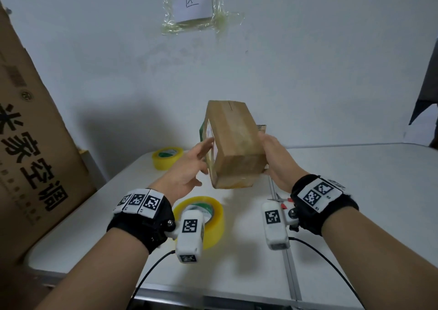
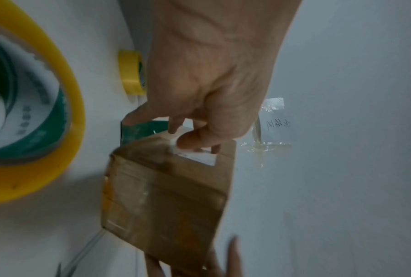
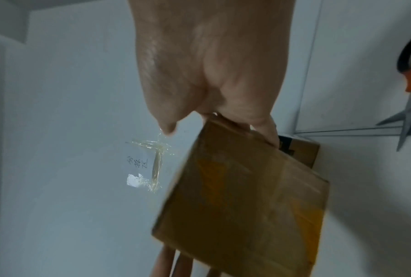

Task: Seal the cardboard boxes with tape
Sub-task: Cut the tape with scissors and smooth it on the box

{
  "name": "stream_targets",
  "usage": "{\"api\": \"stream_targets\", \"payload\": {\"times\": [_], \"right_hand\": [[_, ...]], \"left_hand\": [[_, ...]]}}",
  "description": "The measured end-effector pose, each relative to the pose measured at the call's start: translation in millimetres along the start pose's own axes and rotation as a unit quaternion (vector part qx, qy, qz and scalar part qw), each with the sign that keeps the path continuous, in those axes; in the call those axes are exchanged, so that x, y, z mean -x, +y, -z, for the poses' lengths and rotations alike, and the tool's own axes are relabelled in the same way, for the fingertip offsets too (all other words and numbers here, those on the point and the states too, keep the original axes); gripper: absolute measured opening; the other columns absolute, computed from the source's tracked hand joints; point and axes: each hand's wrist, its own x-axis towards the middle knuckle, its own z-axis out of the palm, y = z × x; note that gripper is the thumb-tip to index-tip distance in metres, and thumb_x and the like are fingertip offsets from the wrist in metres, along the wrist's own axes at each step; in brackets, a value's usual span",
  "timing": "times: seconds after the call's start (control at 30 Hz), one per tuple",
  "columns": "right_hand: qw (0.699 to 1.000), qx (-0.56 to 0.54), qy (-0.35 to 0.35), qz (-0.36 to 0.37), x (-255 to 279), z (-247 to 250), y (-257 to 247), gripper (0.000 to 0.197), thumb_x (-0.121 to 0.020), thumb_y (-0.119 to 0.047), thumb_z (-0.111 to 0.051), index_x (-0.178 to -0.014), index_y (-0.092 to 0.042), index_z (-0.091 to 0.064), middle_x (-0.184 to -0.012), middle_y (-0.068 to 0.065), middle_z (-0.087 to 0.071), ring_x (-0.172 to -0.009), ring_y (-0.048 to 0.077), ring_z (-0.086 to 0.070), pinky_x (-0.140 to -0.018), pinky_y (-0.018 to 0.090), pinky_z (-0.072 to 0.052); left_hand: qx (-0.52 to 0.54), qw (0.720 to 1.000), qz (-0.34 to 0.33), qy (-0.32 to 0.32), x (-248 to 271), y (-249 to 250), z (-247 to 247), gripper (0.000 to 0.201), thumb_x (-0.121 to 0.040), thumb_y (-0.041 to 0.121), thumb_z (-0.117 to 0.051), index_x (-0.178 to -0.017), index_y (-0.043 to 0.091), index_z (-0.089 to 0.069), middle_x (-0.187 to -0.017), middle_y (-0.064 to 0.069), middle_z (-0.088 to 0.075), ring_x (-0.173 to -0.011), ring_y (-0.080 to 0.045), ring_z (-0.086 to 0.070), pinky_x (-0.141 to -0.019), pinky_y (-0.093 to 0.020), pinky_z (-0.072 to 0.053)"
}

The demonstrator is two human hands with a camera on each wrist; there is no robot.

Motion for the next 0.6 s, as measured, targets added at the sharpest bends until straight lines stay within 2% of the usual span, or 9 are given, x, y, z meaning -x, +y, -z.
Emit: {"api": "stream_targets", "payload": {"times": [0.07,0.1,0.13,0.17,0.23,0.37,0.47,0.53,0.6], "right_hand": [[0.999,0.032,0.016,-0.013,0.5,-0.3,3.2,0.041,-0.098,-0.024,-0.057,-0.134,-0.017,-0.039,-0.134,0.006,-0.054,-0.118,0.024,-0.056,-0.1,0.046,-0.048],[0.998,0.05,0.014,-0.02,-0.3,-0.3,6.9,0.04,-0.097,-0.012,-0.057,-0.132,-0.015,-0.038,-0.134,0.008,-0.053,-0.118,0.025,-0.055,-0.099,0.045,-0.049],[0.998,0.063,0.009,-0.022,0.5,-0.5,10.1,0.04,-0.095,-0.004,-0.056,-0.13,-0.015,-0.038,-0.134,0.009,-0.053,-0.118,0.026,-0.055,-0.098,0.045,-0.049],[0.997,0.077,0.006,-0.023,1.4,-0.7,13.4,0.041,-0.094,0.0,-0.055,-0.129,-0.015,-0.039,-0.134,0.01,-0.052,-0.119,0.025,-0.054,-0.099,0.045,-0.049],[0.995,0.093,0.01,-0.012,3.5,-1.6,18.9,0.045,-0.093,-0.009,-0.062,-0.133,-0.014,-0.039,-0.133,0.008,-0.051,-0.119,0.022,-0.053,-0.101,0.043,-0.048],[0.991,0.132,0.032,-0.006,3.7,-0.1,21.0,0.072,-0.083,-0.05,-0.071,-0.137,-0.013,-0.04,-0.126,0.001,-0.055,-0.113,0.017,-0.057,-0.093,0.034,-0.051],[0.988,0.154,0.023,-0.009,1.9,-3.3,19.8,0.099,-0.068,-0.067,-0.074,-0.144,-0.016,-0.037,-0.132,0.0,-0.058,-0.116,0.019,-0.059,-0.099,0.043,-0.051],[0.985,0.172,0.021,-0.005,0.8,-6.9,22.9,0.1,-0.068,-0.071,-0.07,-0.145,-0.017,-0.035,-0.133,0.0,-0.058,-0.116,0.019,-0.06,-0.099,0.045,-0.051],[0.978,0.203,0.036,0.004,3.5,-10.1,25.9,0.087,-0.079,-0.064,-0.066,-0.143,-0.014,-0.035,-0.132,0.0,-0.057,-0.115,0.019,-0.059,-0.097,0.04,-0.052]], "left_hand": [[0.041,0.998,0.029,0.025,2.9,1.0,-0.2,0.035,-0.096,0.019,-0.05,-0.125,0.038,-0.059,-0.127,0.02,-0.06,-0.122,-0.014,-0.051,-0.105,-0.069,-0.027],[0.029,0.998,0.043,0.035,5.3,1.4,-1.1,0.03,-0.096,0.04,-0.053,-0.125,0.034,-0.059,-0.126,0.016,-0.061,-0.118,-0.015,-0.055,-0.105,-0.068,-0.029],[-0.008,0.998,0.047,0.042,7.0,0.0,-2.6,0.042,-0.091,0.054,-0.056,-0.128,0.033,-0.055,-0.126,0.014,-0.061,-0.115,-0.015,-0.058,-0.104,-0.065,-0.032],[-0.051,0.997,0.043,0.048,8.3,-3.3,-4.8,0.053,-0.086,0.059,-0.061,-0.131,0.033,-0.05,-0.126,0.012,-0.061,-0.113,-0.014,-0.059,-0.102,-0.06,-0.035],[-0.103,0.993,0.026,0.044,9.1,-10.5,-9.6,0.067,-0.082,0.051,-0.071,-0.139,0.036,-0.039,-0.124,0.01,-0.061,-0.112,-0.014,-0.058,-0.096,-0.051,-0.038],[-0.124,0.992,0.016,0.002,6.0,-18.7,-12.1,0.085,-0.077,0.031,-0.081,-0.146,0.042,-0.03,-0.117,0.013,-0.06,-0.114,-0.016,-0.054,-0.1,-0.049,-0.042],[-0.158,0.987,0.014,-0.035,7.3,-16.4,-13.4,0.087,-0.078,0.025,-0.081,-0.145,0.043,-0.029,-0.111,0.016,-0.058,-0.107,-0.011,-0.055,-0.091,-0.039,-0.046],[-0.164,0.986,0.014,-0.028,8.0,-14.7,-14.5,0.076,-0.083,0.037,-0.075,-0.144,0.04,-0.031,-0.111,0.016,-0.06,-0.104,-0.008,-0.057,-0.09,-0.038,-0.048],[-0.154,0.988,0.014,0.001,8.4,-11.3,-17.8,0.068,-0.085,0.055,-0.065,-0.142,0.036,-0.035,-0.114,0.012,-0.063,-0.104,-0.01,-0.06,-0.097,-0.041,-0.049]]}}
